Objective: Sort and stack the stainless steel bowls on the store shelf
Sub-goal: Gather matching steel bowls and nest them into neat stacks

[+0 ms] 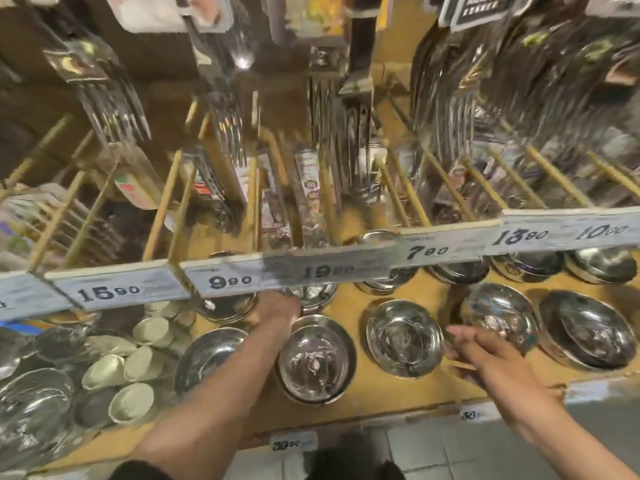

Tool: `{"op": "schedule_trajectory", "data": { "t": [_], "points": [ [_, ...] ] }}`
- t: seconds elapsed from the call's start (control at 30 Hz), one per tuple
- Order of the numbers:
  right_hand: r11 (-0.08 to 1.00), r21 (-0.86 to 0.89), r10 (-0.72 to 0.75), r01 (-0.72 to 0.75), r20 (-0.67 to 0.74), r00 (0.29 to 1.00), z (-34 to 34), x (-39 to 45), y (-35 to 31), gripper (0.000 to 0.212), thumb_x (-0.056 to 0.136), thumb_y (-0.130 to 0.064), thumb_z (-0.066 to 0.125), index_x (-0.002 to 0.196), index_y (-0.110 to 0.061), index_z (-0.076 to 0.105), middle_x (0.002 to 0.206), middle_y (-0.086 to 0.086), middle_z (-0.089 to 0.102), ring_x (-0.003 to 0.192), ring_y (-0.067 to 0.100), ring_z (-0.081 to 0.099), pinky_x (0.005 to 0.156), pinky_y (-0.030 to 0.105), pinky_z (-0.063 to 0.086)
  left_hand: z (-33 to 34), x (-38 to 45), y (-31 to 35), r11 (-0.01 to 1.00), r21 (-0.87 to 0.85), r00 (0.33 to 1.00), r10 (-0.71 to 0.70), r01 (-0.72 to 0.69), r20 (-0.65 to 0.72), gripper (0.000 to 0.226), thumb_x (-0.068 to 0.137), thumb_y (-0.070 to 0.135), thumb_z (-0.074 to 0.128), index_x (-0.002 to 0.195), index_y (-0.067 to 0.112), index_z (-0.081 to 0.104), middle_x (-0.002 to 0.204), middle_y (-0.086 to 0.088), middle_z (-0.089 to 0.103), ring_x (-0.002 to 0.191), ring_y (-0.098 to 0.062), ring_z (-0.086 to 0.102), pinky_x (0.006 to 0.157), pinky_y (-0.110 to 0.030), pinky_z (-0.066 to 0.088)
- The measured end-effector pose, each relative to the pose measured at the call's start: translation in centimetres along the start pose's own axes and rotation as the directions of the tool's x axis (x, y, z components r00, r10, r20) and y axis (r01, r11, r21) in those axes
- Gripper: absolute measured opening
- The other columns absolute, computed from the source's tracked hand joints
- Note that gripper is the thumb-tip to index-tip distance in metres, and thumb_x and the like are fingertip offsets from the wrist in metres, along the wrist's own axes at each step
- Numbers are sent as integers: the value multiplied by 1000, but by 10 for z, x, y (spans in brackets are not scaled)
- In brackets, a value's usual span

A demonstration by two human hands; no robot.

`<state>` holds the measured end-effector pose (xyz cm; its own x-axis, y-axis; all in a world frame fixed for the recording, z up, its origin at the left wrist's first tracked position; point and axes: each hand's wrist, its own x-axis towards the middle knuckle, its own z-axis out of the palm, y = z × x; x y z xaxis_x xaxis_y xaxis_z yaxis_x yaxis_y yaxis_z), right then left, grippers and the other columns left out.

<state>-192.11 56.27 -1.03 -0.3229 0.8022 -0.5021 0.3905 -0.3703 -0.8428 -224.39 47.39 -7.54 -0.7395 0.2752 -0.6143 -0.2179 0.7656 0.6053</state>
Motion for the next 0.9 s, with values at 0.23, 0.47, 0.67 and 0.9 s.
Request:
{"op": "schedule_trajectory", "data": {
  "t": [0.23, 0.47, 0.67, 0.9],
  "points": [
    [998, 62, -9, 9, -15, 1000, 10, -6, -8, 19, 103, -14, 54, 110, -19, 71, 101, 9, 74, 92, 17, 72, 73, 28, 57, -4, -10, 8, 998, -43, 998, -54, 53, -16, 33, 96, 21, 65, 73, 3, 49, 86, -11, 71, 75, -22, 72, 58, -18, 58],
    [997, 74, -19, 18, 11, 1000, 13, -13, -10, 21, 104, -10, 51, 110, -16, 70, 97, 6, 72, 77, 5, 72, 64, 19, 57, -15, -19, 20, 980, -197, 1000, -23, 27, 22, 18, 89, 8, 71, 100, -3, 63, 89, -12, 68, 92, -31, 75, 86, -47, 62],
    [991, 132, -21, 19, 13, 1000, 9, -19, -14, 21, 104, -10, 51, 108, -13, 71, 105, 12, 73, 87, 15, 71, 64, 19, 57, -24, -37, 24, 971, -238, 1000, 3, -1, 6, 14, 94, 10, 69, 91, -2, 63, 78, -11, 68, 78, -29, 76, 84, -45, 62],
    [986, 169, -7, 8, -5, 1000, 3, -27, -12, 23, 104, -9, 49, 106, -13, 71, 99, 11, 77, 86, 15, 73, 66, 21, 57, -43, -69, 17, 979, -181, 994, 99, -89, 49, 23, 94, 22, 71, 87, 2, 60, 74, -16, 73, 49, -14, 68, 59, -26, 60]
  ]
}}
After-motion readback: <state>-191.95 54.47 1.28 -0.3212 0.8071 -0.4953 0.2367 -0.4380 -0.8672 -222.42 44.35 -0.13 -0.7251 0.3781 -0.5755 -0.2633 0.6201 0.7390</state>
